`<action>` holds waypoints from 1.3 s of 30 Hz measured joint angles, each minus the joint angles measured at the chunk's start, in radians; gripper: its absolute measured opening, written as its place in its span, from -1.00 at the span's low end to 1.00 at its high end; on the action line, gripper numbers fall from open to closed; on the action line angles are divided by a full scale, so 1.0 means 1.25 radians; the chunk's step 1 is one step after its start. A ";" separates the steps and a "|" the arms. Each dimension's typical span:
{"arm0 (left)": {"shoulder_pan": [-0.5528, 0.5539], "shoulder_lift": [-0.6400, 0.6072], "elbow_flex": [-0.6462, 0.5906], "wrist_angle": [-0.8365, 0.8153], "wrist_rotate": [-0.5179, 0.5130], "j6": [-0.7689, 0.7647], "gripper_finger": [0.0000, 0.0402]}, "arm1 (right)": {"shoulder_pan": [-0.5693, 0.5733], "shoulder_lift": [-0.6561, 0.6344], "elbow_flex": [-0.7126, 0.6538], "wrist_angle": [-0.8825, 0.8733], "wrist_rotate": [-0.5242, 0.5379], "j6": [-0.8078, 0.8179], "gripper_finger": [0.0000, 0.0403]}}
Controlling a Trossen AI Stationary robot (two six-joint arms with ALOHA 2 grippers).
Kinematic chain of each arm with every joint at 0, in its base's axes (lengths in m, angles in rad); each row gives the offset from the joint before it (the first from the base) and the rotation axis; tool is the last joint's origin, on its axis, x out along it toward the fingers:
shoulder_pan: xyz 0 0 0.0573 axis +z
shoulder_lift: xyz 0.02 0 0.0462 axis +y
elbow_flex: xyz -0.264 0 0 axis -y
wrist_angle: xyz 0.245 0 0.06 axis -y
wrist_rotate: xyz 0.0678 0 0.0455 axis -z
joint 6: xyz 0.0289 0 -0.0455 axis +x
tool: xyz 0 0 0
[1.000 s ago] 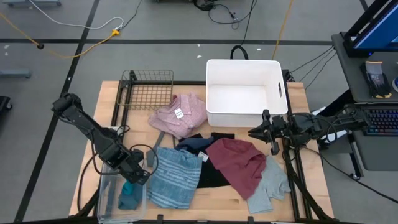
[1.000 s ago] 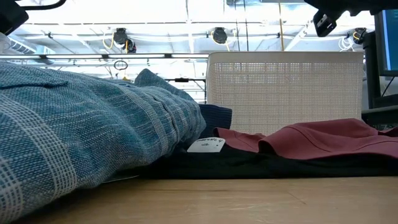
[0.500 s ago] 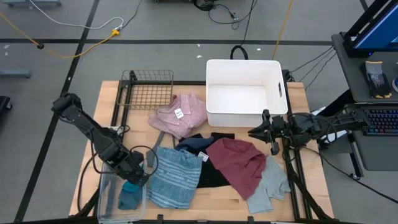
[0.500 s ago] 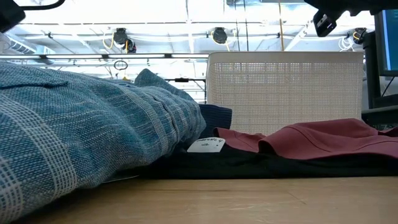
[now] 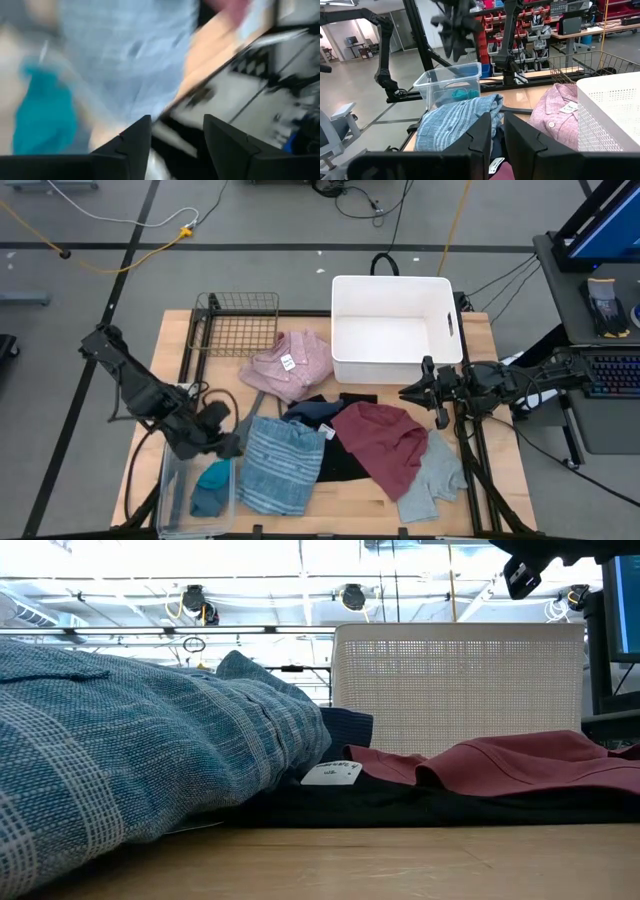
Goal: Pick & Place Cloths
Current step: Put the gray sock into the transparent bin
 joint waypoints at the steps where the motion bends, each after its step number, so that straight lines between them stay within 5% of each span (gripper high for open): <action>1: 0.008 0.000 0.009 0.003 -0.045 0.045 -0.15 | 0.000 0.000 0.000 0.000 0.000 0.000 -0.79; 5: 0.060 0.000 0.025 0.007 -0.155 0.226 -0.27 | 0.000 0.000 0.000 0.000 0.000 0.000 -0.79; 11: 0.183 0.005 0.025 0.004 -0.163 0.484 -0.38 | 0.000 0.000 0.000 0.000 0.000 0.000 -0.79; 23: 0.432 0.078 0.025 -0.088 0.039 0.916 -0.41 | 0.000 0.000 0.000 -0.001 0.000 0.000 -0.79; 28: 0.492 0.114 0.025 -0.113 0.048 0.953 -0.41 | 0.000 0.000 0.000 -0.001 0.000 -0.001 -0.79; 39: 0.554 0.228 0.024 -0.111 0.105 0.797 -0.41 | 0.000 0.000 0.000 -0.001 0.005 -0.021 -0.79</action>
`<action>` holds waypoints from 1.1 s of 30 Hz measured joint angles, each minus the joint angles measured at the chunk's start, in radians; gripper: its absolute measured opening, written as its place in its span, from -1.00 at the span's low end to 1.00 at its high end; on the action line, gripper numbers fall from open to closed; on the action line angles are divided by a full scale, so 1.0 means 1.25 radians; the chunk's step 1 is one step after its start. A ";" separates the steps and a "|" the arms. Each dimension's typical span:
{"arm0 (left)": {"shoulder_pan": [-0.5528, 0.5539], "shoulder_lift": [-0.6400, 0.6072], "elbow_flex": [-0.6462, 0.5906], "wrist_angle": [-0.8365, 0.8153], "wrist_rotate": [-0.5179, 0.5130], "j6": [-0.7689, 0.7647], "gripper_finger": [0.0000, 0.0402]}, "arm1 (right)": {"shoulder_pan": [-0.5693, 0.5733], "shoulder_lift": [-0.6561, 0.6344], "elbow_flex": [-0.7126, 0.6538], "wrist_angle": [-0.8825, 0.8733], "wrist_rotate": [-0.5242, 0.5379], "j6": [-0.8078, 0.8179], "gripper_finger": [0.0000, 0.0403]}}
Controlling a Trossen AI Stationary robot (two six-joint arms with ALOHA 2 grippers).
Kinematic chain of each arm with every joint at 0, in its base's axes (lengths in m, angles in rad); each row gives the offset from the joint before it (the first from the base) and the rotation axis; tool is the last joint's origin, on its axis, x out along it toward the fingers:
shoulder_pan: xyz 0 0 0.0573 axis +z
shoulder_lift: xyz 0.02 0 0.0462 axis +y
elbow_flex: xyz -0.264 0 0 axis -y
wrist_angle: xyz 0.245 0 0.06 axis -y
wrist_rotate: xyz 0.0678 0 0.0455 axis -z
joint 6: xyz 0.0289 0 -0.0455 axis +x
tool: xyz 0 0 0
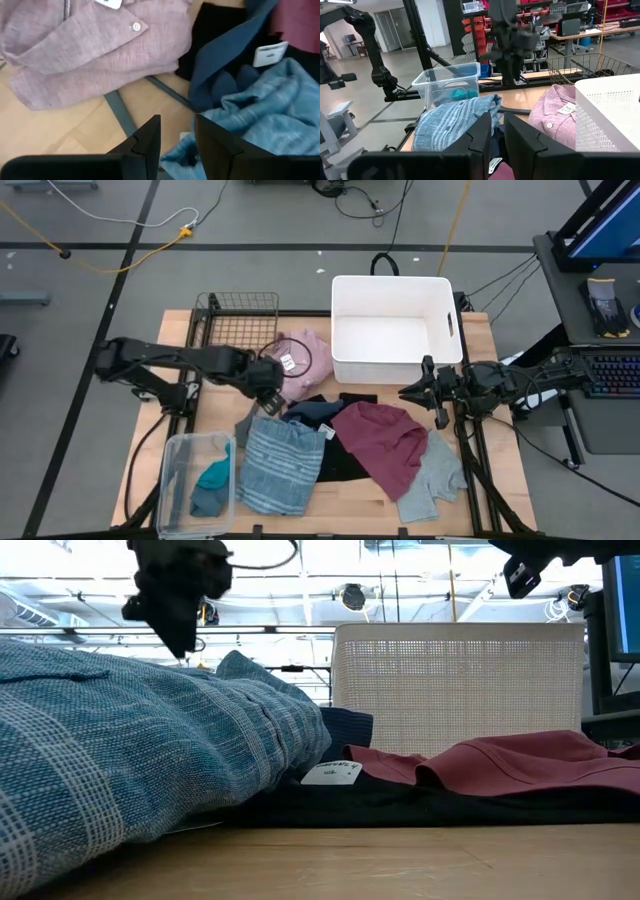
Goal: Pick & Place Cloths
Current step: Put the gray sock into the transparent bin
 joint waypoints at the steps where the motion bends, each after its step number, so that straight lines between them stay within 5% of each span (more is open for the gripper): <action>1: 0.000 0.014 0.000 0.008 0.000 0.000 -0.41 | 0.000 0.000 0.000 0.000 0.000 -0.008 -0.79; 18: -0.005 0.158 0.000 0.387 -0.002 0.409 -0.39 | 0.000 0.000 0.000 0.000 0.002 -0.090 -0.79; 33: -0.036 0.256 -0.001 0.467 0.019 0.469 0.15 | 0.000 0.000 0.000 -0.013 -0.001 -0.090 -0.79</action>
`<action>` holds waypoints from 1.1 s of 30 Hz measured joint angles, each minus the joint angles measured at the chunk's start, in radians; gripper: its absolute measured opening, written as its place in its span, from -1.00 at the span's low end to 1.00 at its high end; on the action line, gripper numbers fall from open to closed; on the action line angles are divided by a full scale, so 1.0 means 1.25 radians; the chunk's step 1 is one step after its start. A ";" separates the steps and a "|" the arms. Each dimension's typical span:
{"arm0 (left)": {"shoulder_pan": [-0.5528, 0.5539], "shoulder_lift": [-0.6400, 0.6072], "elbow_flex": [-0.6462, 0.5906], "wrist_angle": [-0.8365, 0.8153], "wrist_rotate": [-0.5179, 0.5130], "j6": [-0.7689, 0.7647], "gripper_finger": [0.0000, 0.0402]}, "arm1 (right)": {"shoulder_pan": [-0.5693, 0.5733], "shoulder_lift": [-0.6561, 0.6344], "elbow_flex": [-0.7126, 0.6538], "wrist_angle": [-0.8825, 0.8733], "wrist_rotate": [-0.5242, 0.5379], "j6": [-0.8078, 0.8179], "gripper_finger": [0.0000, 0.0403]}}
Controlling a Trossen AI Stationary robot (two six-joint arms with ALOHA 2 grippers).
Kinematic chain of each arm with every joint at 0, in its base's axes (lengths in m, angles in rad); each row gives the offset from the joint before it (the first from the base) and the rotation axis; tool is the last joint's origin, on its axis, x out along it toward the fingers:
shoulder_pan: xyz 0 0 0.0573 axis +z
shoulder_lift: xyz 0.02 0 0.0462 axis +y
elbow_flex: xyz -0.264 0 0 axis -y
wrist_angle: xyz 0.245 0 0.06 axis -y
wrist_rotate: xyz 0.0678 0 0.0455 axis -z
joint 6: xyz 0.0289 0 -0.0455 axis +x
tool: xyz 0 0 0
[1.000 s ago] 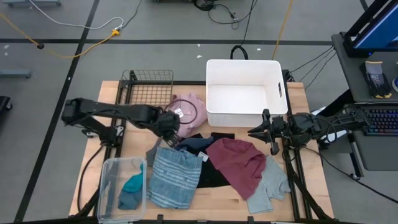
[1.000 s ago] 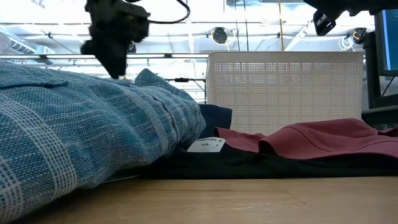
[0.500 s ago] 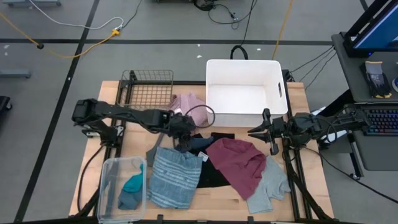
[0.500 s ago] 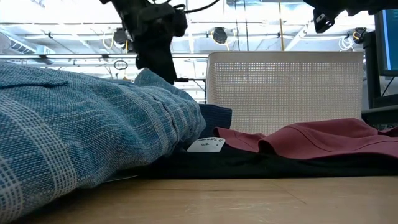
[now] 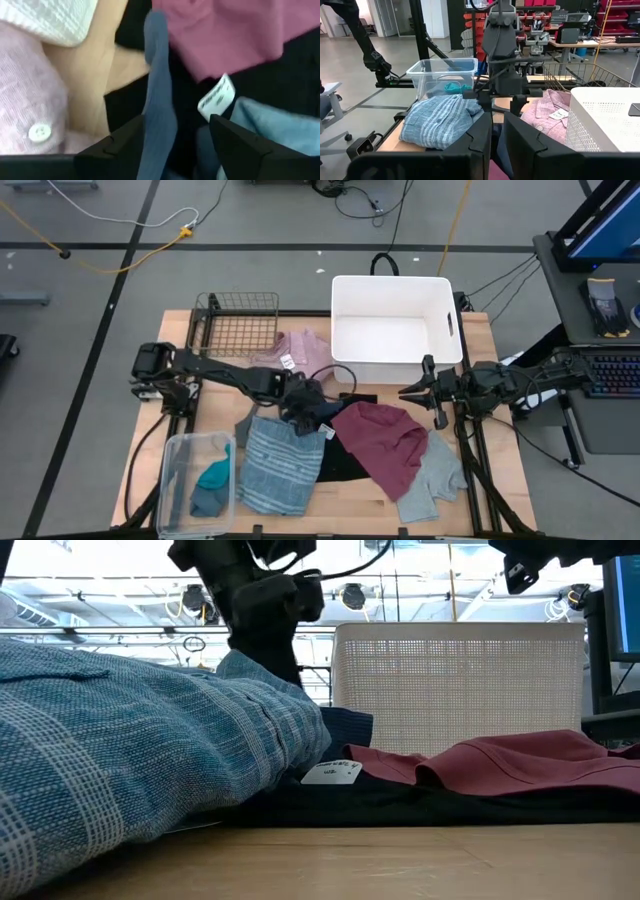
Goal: Pick & Place Cloths
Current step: Put the gray sock into the transparent bin
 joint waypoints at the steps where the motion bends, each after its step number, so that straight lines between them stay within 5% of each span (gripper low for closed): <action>1: -0.002 0.009 0.000 0.015 -0.001 0.007 0.16 | 0.000 0.000 0.000 0.000 0.000 0.000 -0.79; 21: -0.004 0.087 0.000 0.046 -0.053 0.034 0.14 | 0.000 0.000 0.000 0.001 -0.001 0.000 -0.79; 25: -0.009 0.087 0.000 0.041 -0.082 0.047 -0.14 | 0.000 0.000 0.000 0.001 -0.001 0.000 -0.79; 31: -0.011 0.087 0.000 0.036 -0.084 0.058 -0.86 | 0.000 0.000 0.000 0.001 -0.001 0.000 -0.79; 33: -0.011 0.082 0.000 0.033 -0.084 0.058 -0.94 | 0.000 0.000 0.000 0.001 -0.001 0.000 -0.79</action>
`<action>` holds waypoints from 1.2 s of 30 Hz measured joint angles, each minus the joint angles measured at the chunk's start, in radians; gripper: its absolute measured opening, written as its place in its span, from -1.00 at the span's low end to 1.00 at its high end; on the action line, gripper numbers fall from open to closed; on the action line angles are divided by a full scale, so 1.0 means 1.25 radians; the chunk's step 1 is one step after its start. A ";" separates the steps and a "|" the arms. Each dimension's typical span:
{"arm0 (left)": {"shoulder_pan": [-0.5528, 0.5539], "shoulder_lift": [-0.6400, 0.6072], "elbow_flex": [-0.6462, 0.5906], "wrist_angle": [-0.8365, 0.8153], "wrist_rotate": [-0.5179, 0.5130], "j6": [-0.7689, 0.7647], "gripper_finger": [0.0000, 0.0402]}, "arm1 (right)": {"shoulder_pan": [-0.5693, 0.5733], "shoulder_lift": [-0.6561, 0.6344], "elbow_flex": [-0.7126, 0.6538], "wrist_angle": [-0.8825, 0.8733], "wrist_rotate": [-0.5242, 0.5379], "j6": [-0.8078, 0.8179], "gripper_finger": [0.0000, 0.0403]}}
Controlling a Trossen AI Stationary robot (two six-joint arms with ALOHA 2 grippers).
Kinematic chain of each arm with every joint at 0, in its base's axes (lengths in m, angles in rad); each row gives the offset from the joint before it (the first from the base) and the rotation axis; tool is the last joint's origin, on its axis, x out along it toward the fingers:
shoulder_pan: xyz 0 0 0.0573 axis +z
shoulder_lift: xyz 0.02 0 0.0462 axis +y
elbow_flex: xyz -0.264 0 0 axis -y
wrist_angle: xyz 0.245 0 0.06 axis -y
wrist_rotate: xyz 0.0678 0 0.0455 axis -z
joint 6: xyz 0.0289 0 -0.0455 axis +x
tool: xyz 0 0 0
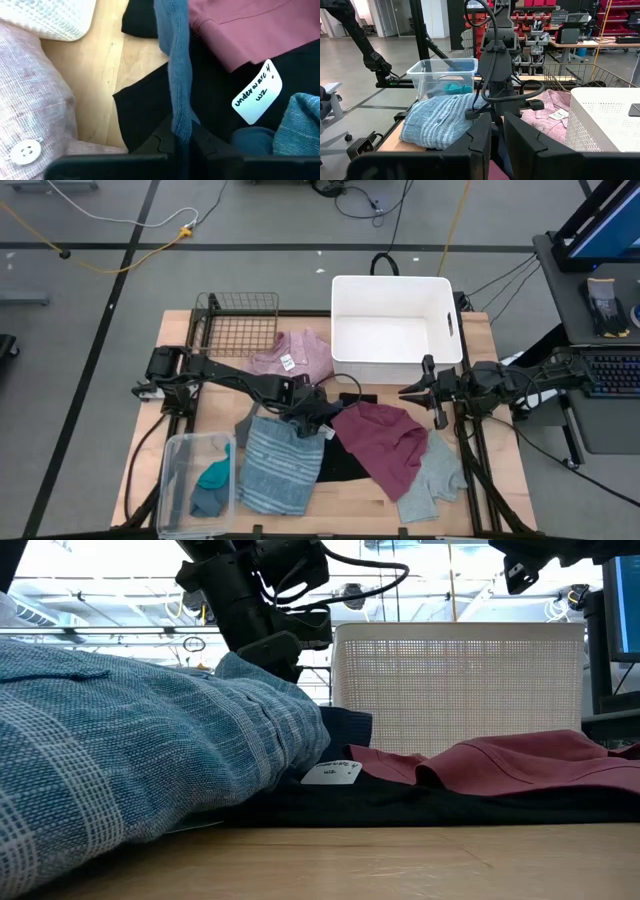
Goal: Pick & Place Cloths
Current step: Put the gray sock into the transparent bin
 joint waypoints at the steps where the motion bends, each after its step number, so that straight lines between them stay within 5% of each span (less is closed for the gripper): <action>1: 0.000 -0.004 0.000 -0.003 0.000 0.003 -0.94 | 0.000 0.000 0.000 0.000 0.000 0.000 -0.79; 6: 0.000 -0.061 0.021 -0.049 0.006 0.025 -0.98 | 0.000 0.000 0.000 0.000 0.000 0.000 -0.79; 17: 0.000 -0.349 0.114 -0.198 0.009 -0.011 -0.99 | 0.000 0.001 0.000 0.000 0.001 0.000 -0.79; 36: -0.009 -0.684 0.144 -0.087 0.042 -0.458 -1.00 | 0.000 0.008 0.000 0.000 -0.003 0.009 -0.79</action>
